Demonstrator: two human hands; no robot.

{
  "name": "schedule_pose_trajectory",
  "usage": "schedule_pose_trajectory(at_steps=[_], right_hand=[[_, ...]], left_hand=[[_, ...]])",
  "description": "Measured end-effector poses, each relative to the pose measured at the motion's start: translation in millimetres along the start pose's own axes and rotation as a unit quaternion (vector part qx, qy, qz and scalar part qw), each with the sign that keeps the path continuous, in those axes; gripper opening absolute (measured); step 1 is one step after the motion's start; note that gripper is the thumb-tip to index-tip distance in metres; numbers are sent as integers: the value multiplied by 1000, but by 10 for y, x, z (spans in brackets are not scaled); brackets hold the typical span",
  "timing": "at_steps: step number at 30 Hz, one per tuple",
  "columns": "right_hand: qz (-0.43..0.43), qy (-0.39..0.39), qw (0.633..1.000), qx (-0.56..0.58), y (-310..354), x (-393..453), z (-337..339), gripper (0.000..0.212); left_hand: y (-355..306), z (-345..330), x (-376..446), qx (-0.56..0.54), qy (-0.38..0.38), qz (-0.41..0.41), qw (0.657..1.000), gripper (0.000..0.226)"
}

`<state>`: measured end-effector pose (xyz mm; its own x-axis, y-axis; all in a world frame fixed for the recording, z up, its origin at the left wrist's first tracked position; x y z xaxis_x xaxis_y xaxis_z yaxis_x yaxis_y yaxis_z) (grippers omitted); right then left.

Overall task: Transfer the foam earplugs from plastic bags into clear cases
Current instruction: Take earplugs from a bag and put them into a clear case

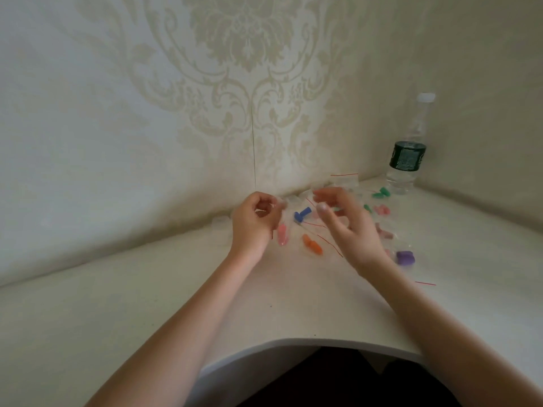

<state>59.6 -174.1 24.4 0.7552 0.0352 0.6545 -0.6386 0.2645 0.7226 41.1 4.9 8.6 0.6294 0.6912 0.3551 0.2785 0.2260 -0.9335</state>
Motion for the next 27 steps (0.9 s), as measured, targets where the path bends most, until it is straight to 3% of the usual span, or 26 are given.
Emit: schedule_pose_trajectory(at_steps=[4,8,14,16,20,23,27], right_hand=[[-45,96,994,35,74,-110,-196,48],[-72,53,995,38,19,-60,-158,39],[-72,42,997,-2,-24,-34,-122,31],[-80,42,996,-16,-47,-43,-124,31],[-151,33,987,49,-27,2,-119,23],[-117,90,989,19,38,110,-147,19],[-136,114,984,11,45,218,-260,13]], left_hand=[[-85,-55,-84,-5,35,-33,999,16],[-127,-27,-93,-22,54,-31,998,9],[-64,0,-21,-136,37,168,976,4],[-59,28,-7,-154,31,191,969,6],[-114,76,-22,-77,60,99,990,3],[-140,45,-66,-41,114,57,991,8],[-122,71,0,-1,94,39,995,27]])
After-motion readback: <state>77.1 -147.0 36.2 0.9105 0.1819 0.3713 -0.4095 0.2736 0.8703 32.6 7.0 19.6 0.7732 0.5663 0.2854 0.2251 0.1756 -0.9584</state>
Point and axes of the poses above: each hand's wrist, its own x-axis towards the middle knuckle, its own z-axis out of the back of the hand, y = z × x, the point moved 3 cm from there along x, towards the middle knuckle, and after that the axes turned 15 degrees about -y, right-handed, at the moved point
